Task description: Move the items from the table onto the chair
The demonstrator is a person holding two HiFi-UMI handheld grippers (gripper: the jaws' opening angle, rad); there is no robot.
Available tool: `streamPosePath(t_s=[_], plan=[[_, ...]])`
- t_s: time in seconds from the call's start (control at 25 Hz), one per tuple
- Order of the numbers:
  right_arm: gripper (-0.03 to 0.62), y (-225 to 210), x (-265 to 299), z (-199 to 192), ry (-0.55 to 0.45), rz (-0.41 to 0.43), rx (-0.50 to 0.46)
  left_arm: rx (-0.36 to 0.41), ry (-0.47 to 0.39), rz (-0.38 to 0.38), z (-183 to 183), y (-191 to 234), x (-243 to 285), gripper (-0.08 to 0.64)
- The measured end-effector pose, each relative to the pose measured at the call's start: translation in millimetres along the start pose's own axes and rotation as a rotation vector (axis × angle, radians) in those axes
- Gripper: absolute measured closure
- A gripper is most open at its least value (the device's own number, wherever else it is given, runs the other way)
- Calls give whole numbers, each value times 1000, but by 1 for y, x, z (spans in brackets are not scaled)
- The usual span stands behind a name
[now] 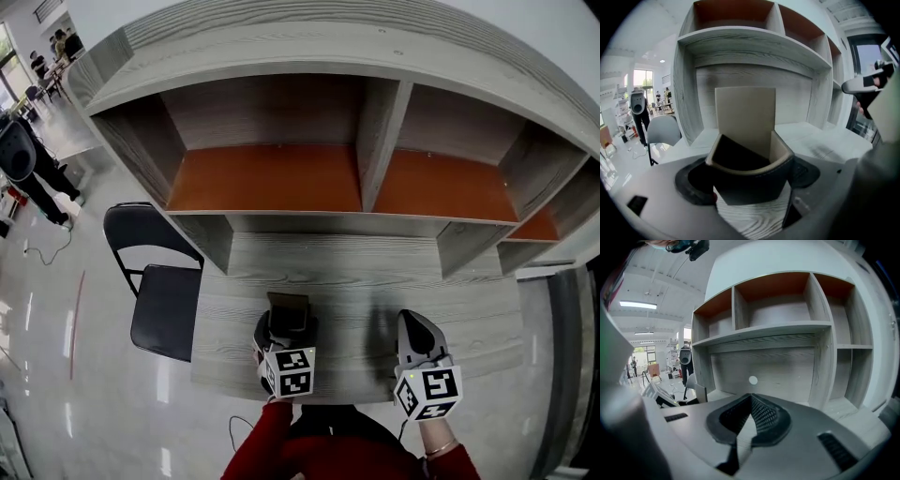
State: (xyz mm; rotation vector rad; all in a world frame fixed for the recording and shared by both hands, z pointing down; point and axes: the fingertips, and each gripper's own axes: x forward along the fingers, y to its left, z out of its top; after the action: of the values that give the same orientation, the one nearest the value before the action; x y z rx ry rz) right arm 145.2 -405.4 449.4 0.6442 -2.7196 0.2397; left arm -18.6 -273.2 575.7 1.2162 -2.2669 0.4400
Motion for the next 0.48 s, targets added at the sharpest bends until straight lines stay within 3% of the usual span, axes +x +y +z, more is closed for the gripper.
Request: streamPosePath(t_s=[0.2,0.48], plan=[[586,4,8,5,-6,63,-24,-51,-50,74,20,27,-19,109],[586,47,25,41,-44,254,-104,-52,-197,196,90,85,-91,109]])
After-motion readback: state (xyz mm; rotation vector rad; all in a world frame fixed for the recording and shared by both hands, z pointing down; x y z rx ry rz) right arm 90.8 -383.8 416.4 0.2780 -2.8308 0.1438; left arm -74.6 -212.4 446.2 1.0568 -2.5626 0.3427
